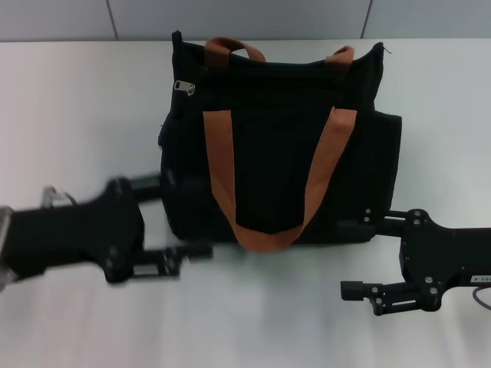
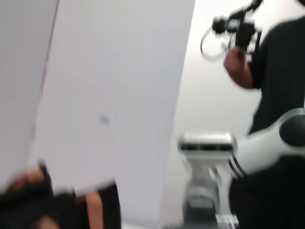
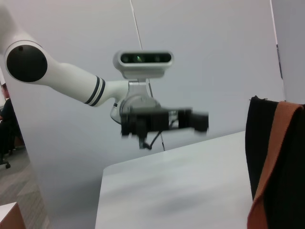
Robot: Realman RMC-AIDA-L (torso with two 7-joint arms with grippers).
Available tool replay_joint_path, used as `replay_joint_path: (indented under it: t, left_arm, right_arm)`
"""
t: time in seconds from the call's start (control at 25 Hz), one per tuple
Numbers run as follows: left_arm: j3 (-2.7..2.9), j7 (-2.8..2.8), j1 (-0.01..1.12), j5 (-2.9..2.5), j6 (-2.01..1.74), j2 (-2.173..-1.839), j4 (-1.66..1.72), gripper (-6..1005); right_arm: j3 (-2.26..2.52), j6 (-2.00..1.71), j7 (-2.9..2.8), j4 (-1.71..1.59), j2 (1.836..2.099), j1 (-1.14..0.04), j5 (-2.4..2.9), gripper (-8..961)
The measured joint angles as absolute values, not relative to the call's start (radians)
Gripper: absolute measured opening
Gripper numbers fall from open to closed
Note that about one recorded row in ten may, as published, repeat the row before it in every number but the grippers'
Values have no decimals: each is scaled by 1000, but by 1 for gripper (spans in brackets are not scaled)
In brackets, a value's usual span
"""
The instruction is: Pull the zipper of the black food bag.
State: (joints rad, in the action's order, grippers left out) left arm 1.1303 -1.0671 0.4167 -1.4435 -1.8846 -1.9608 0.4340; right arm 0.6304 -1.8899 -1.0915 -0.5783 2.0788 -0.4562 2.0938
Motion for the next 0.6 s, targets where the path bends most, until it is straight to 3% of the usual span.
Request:
replay_joint_path:
  t: [0.24, 0.36, 0.48, 0.6]
  left_arm:
    - [835, -997, 415, -1442, -1859, -2003, 436, 708]
    - [780, -995, 428, -1448, -1774, -1995, 439, 699]
    - [785, -1011, 453, -1485, -1646, -1964, 452, 690]
    - [785, -1036, 472, -1565, -1584, -1961, 483, 680]
  right_arm:
    - [630, -1889, -1095, -578, 2078, -456, 2095, 826]
    - [630, -1890, -1097, -578, 2078, -456, 2097, 826]
    - [629, -1892, -1097, -578, 2077, -454, 2098, 826]
    - [629, -1893, -1098, -578, 2077, -452, 2098, 826]
